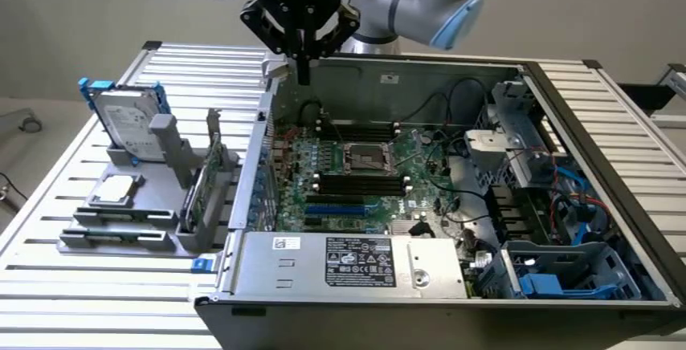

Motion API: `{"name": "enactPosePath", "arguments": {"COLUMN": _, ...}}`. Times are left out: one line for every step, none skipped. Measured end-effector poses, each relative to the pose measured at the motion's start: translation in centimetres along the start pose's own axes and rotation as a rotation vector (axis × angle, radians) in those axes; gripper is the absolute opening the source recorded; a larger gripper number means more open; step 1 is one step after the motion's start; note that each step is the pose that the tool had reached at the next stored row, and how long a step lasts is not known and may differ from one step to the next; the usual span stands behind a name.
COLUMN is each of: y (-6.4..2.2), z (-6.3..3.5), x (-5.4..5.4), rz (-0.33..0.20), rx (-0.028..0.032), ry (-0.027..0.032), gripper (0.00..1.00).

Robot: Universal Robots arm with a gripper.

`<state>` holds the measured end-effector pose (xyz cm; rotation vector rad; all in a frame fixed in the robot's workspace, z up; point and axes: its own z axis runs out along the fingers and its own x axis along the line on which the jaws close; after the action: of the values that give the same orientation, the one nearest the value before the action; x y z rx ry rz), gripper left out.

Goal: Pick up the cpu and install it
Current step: 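Reach for the cpu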

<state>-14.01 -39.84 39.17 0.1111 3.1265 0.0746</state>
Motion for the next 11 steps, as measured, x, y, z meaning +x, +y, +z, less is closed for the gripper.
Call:
{"name": "enactPosePath", "arguments": {"y": -0.02, "z": 0.03, "x": 0.4, "rz": 0.0, "rx": -0.0001, "ry": -0.0001, "gripper": 0.11}}
{"name": "enactPosePath", "arguments": {"y": -0.03, "z": 0.06, "x": 0.9, "rz": 0.0, "rx": -0.0001, "ry": 0.0, "gripper": 0.11}}
{"name": "enactPosePath", "arguments": {"y": -0.03, "z": 0.1, "x": 1.4, "rz": 0.0, "rx": -0.0001, "ry": 0.0002, "gripper": 0.11}}
{"name": "enactPosePath", "arguments": {"y": -0.03, "z": 0.15, "x": 1.8, "rz": 0.0, "rx": -0.0001, "ry": 0.0009, "gripper": 0.11}}
{"name": "enactPosePath", "arguments": {"y": -0.02, "z": 0.19, "x": 2.3, "rz": 0.0, "rx": 0.0001, "ry": 0.002, "gripper": 0.11}}
{"name": "enactPosePath", "arguments": {"y": -0.01, "z": 0.24, "x": 2.7, "rz": 0.0, "rx": 0.0002, "ry": 0.0031, "gripper": 0.11}}
{"name": "enactPosePath", "arguments": {"y": 0.0, "z": 0.28, "x": 3.2, "rz": 0.0, "rx": 0.0003, "ry": 0.0043, "gripper": 0.11}}
{"name": "enactPosePath", "arguments": {"y": 0.0, "z": 0.33, "x": 3.6, "rz": 0.0, "rx": 0.0003, "ry": 0.0055, "gripper": 0.11}}
{"name": "enactPosePath", "arguments": {"y": 0.01, "z": 0.37, "x": 4.1, "rz": 0.0, "rx": 0.0005, "ry": 0.007, "gripper": 0.11}}
{"name": "enactPosePath", "arguments": {"y": 0.02, "z": 0.41, "x": 4.6, "rz": 0.0, "rx": 0.0005, "ry": 0.0085, "gripper": 0.11}}
{"name": "enactPosePath", "arguments": {"y": 0.03, "z": 0.45, "x": 5.0, "rz": 0.0, "rx": 0.0006, "ry": 0.0098, "gripper": 0.11}}
